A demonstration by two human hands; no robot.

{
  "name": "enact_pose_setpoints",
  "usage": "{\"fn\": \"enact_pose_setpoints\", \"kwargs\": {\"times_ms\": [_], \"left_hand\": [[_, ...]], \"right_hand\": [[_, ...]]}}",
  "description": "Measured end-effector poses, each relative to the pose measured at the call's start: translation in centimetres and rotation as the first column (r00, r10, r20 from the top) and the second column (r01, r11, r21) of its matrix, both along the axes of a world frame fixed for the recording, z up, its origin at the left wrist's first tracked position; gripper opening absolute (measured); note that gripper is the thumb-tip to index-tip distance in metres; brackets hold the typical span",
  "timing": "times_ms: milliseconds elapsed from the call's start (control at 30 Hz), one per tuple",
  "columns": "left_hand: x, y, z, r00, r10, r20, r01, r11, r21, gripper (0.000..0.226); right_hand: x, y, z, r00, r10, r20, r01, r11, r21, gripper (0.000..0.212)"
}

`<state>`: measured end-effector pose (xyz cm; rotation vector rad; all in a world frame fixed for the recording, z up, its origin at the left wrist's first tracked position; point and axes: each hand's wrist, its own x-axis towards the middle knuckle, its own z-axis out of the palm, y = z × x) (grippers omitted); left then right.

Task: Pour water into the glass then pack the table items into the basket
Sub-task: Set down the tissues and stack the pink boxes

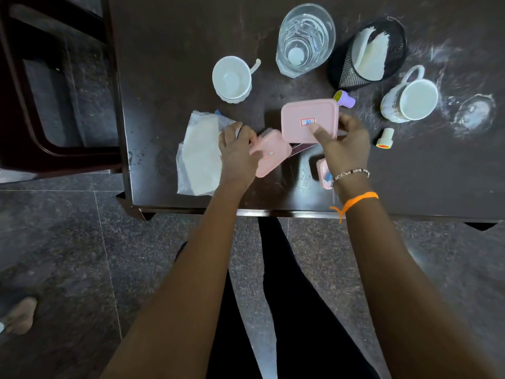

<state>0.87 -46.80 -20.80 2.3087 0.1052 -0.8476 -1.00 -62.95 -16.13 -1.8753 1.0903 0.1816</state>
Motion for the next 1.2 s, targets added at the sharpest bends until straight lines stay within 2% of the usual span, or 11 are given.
{"fn": "enact_pose_setpoints", "kwargs": {"times_ms": [233,300,367,400,533,667,767,900,1033,1133,1200], "left_hand": [[1.8,-2.9,1.6,0.974,0.195,-0.112,-0.22,0.931,-0.29,0.015],[2.1,-2.5,2.3,0.968,0.234,-0.095,-0.253,0.905,-0.343,0.014],[2.2,-1.9,3.0,0.947,0.309,-0.088,-0.319,0.871,-0.373,0.014],[2.2,-1.5,3.4,0.928,0.358,-0.106,-0.369,0.838,-0.401,0.014],[1.6,0.8,5.4,0.809,0.523,-0.267,-0.58,0.644,-0.499,0.012],[1.0,4.3,7.0,0.622,0.671,-0.404,-0.765,0.41,-0.496,0.014],[0.5,7.8,7.7,0.534,0.726,-0.433,-0.818,0.314,-0.481,0.011],[-0.5,12.6,8.4,0.462,0.785,-0.412,-0.855,0.271,-0.442,0.013],[-1.1,18.0,10.1,0.401,0.849,-0.345,-0.874,0.241,-0.423,0.016],[-0.6,22.9,12.5,0.332,0.925,-0.188,-0.887,0.238,-0.397,0.016],[-0.2,26.4,14.0,0.285,0.957,-0.047,-0.904,0.253,-0.344,0.016]], "right_hand": [[-2.0,-0.4,0.9,0.972,-0.21,0.108,0.19,0.966,0.174,0.037],[-1.9,-0.1,1.5,0.957,-0.267,0.115,0.223,0.929,0.296,0.031],[-1.7,0.6,2.0,0.94,-0.322,0.11,0.24,0.857,0.456,0.014],[-1.5,1.0,2.4,0.932,-0.345,0.11,0.24,0.816,0.526,0.008],[-0.7,3.3,3.6,0.918,-0.381,0.112,0.185,0.66,0.728,0.018],[-0.3,6.1,4.3,0.949,-0.31,0.057,0.13,0.549,0.826,0.015],[-0.1,8.6,4.4,0.964,-0.266,-0.023,0.157,0.495,0.854,0.016],[0.3,12.0,4.5,0.98,-0.186,-0.074,0.16,0.505,0.848,0.012],[2.8,16.3,5.5,0.998,-0.056,-0.032,0.059,0.576,0.815,0.012],[6.1,20.9,7.0,0.995,0.09,0.052,-0.099,0.667,0.738,0.016],[8.7,24.2,8.1,0.974,0.182,0.132,-0.222,0.684,0.695,0.018]]}}
